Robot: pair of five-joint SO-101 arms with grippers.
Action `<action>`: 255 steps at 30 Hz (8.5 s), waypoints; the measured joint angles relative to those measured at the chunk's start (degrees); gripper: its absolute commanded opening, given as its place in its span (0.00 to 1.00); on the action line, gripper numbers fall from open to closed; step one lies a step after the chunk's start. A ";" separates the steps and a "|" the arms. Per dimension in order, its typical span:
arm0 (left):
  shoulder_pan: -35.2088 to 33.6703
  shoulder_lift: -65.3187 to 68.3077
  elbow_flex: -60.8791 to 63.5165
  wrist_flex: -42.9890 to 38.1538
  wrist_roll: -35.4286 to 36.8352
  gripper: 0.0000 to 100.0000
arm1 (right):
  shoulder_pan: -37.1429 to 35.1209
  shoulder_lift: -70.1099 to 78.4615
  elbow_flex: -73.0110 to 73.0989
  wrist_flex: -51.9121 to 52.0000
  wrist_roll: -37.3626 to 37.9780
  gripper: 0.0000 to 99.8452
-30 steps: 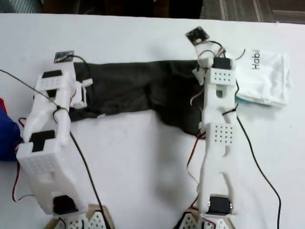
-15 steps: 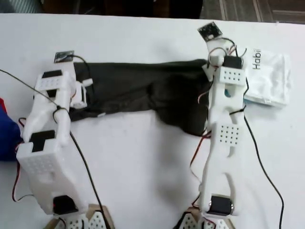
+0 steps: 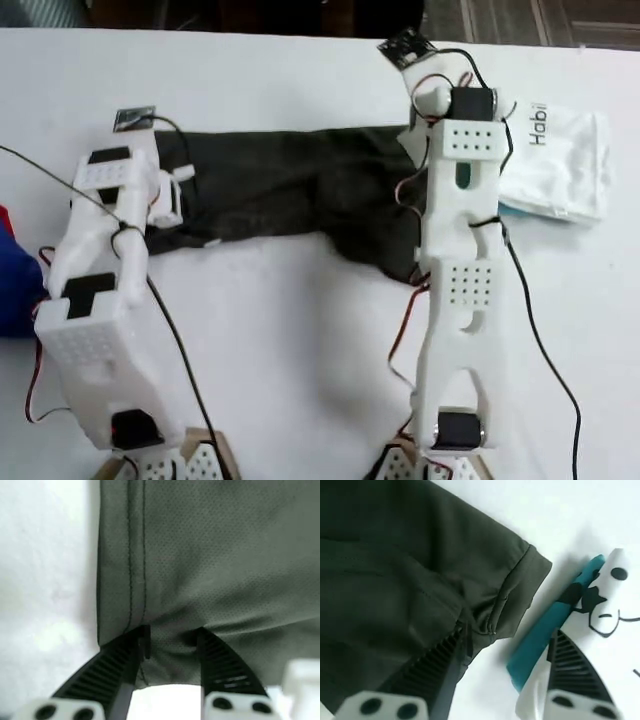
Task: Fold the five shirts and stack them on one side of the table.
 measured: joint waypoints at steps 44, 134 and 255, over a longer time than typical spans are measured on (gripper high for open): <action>0.00 0.00 0.00 0.00 0.00 0.17 | -8.88 7.74 -8.62 -0.18 -4.13 0.02; 0.00 -0.09 0.44 -0.18 0.00 0.17 | 1.32 10.55 1.58 0.53 9.05 0.23; -5.71 -0.09 0.35 0.62 0.00 0.17 | -1.58 16.09 -8.97 -17.05 -12.04 0.18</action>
